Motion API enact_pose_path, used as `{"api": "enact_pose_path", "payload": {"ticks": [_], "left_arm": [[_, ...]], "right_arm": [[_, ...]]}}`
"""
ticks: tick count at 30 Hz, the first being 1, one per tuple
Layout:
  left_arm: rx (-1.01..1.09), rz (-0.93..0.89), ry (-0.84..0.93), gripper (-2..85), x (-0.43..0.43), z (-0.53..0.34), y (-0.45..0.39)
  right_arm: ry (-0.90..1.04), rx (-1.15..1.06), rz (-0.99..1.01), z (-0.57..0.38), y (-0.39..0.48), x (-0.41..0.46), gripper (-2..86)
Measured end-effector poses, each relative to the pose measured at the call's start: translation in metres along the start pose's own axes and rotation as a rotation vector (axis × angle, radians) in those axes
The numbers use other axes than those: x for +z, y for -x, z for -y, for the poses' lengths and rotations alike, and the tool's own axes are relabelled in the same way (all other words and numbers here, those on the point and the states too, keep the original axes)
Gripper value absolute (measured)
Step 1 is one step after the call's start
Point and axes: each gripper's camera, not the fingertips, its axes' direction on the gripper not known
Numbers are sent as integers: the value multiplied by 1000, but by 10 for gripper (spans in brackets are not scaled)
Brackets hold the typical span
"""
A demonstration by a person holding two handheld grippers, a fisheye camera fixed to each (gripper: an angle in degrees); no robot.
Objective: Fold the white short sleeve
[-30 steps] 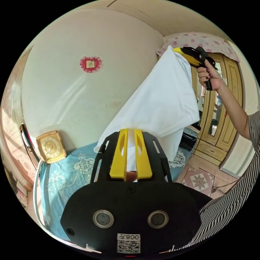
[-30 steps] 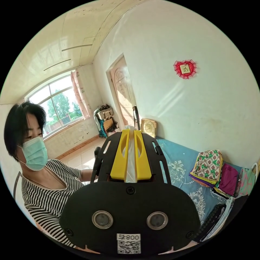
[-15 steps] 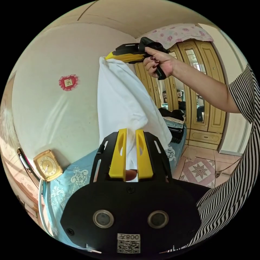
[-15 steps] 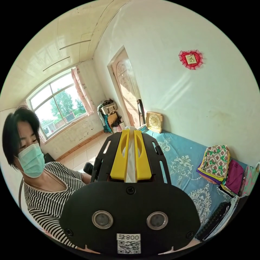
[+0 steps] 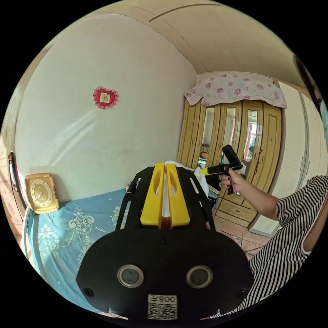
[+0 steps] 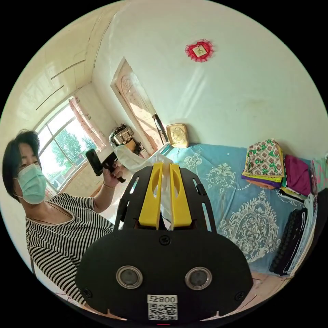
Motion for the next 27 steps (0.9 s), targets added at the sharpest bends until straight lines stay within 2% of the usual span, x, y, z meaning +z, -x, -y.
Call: {"api": "enact_pose_path", "payload": {"ticks": [5, 7, 10, 15, 20, 27], "left_arm": [[94, -9, 80, 7, 28, 21, -39], [109, 2, 107, 6, 37, 22, -49], [106, -8, 110, 7, 42, 25, -58], [146, 37, 151, 8, 45, 31, -77], [181, 57, 180, 10, 48, 37, -92], [181, 93, 197, 26, 44, 39, -93]], "right_arm": [[-124, 27, 53, -64, -44, 5, 47], [-182, -52, 90, -70, -29, 16, 73], [-170, -188, 77, -59, 7, 53, 106], [-175, -311, 47, -41, 44, 99, 115], [-209, -343, -40, -41, 57, 123, 106], [-141, -356, -121, -36, 51, 139, 28]]}}
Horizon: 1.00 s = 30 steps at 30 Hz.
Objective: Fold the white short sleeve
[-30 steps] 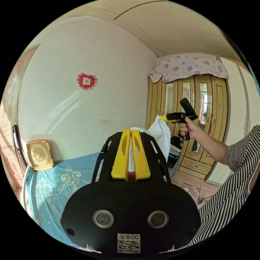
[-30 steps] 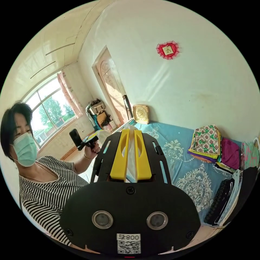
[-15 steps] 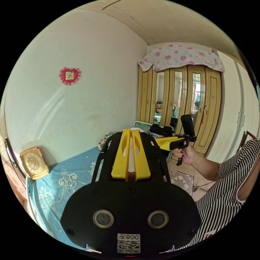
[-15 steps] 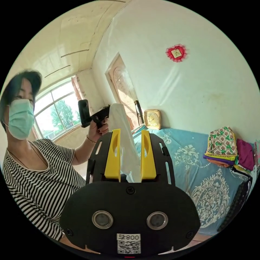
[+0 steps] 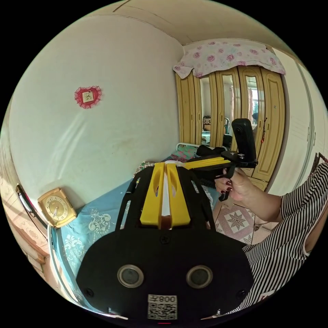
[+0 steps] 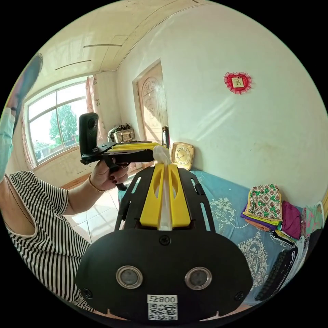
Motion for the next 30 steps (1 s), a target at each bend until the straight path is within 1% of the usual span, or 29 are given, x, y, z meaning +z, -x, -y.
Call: {"api": "enact_pose_path", "payload": {"ticks": [3, 6, 11, 14, 16, 18, 24, 27, 29, 30], "left_arm": [[-69, -14, -14, 49, -12, -13, 13], [-173, -57, 2, 66, -23, -40, 27], [-357, -148, 168, 79, -3, -117, 24], [-422, -188, 266, 90, 16, -155, 2], [-424, -201, 296, 96, 27, -166, -14], [-424, -175, 321, 103, 37, -167, -29], [-439, -82, 291, 103, 54, -137, -55], [-419, -44, 299, 84, 57, -118, -60], [-439, 13, 316, 46, 55, -108, -59], [-441, 21, 316, 41, 53, -106, -59]], "right_arm": [[58, -5, 1, 12, -4, 5, 21], [75, -24, 5, 24, -3, 7, 17], [37, -29, 33, 47, -5, -3, 14], [19, -57, 22, 63, 4, -12, 14], [11, -82, 31, 75, 14, -17, 14], [11, -95, 37, 84, 22, -20, 14], [14, -138, 52, 106, 50, -28, 14], [9, -153, 46, 116, 61, -37, 14], [1, -155, 51, 122, 64, -43, 14], [-3, -153, 54, 126, 65, -48, 14]]}}
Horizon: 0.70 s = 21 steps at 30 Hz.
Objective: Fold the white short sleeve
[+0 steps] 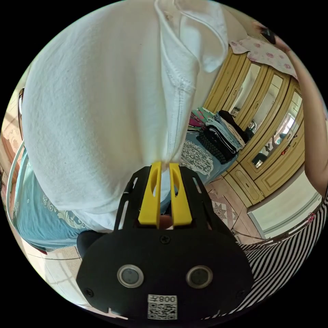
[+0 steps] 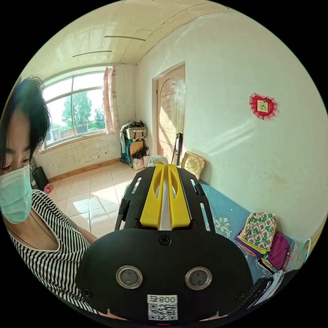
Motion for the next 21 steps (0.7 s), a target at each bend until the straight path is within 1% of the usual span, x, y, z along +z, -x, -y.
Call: {"api": "enact_pose_path", "payload": {"ticks": [6, 9, 13, 16, 19, 21], "left_arm": [[-36, -20, -16, 18, -51, 2, 3], [-64, 19, -73, 14, -104, 0, 14], [-105, 168, -217, 11, -206, 6, 42], [-104, 262, -330, 10, -281, 24, 56], [-71, 360, -482, 10, -353, 44, 51], [-33, 403, -531, 9, -388, 58, 42]], "right_arm": [[-16, 29, -10, 14, -13, -26, 14], [-22, 47, -34, 18, -26, -45, 14], [-34, 95, -71, 18, -54, -83, 14], [-63, 127, -54, 17, -73, -116, 14], [-85, 137, -46, 18, -82, -151, 14], [-110, 123, -29, 20, -82, -175, 14]]}}
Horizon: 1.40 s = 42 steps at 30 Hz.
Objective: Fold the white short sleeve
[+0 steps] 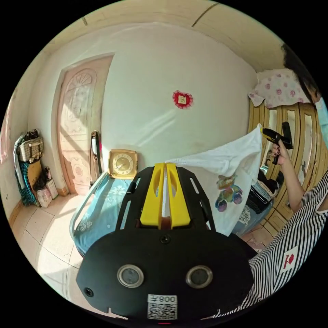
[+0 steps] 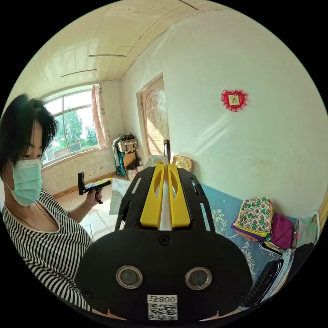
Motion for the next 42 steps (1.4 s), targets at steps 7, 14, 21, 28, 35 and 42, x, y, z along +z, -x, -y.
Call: {"api": "enact_pose_path", "payload": {"ticks": [7, 14, 21, 28, 35, 42], "left_arm": [[192, 77, -225, 8, -67, 103, -21], [311, 129, -308, 7, -66, 195, -18], [284, 126, -151, 8, 38, 259, 26], [211, 178, 129, 10, 243, 302, 100], [29, 218, 577, 25, 493, 275, 205], [-54, 187, 846, 64, 585, 206, 291]], "right_arm": [[-105, -85, 23, 48, 13, -94, 13], [-190, -128, 23, 107, -5, -133, 12], [-29, 7, -13, 171, -121, -46, 12], [199, 185, -15, 222, -311, 125, 14], [490, 533, -5, 202, -522, 339, 26], [688, 692, -27, 118, -614, 421, 50]]}}
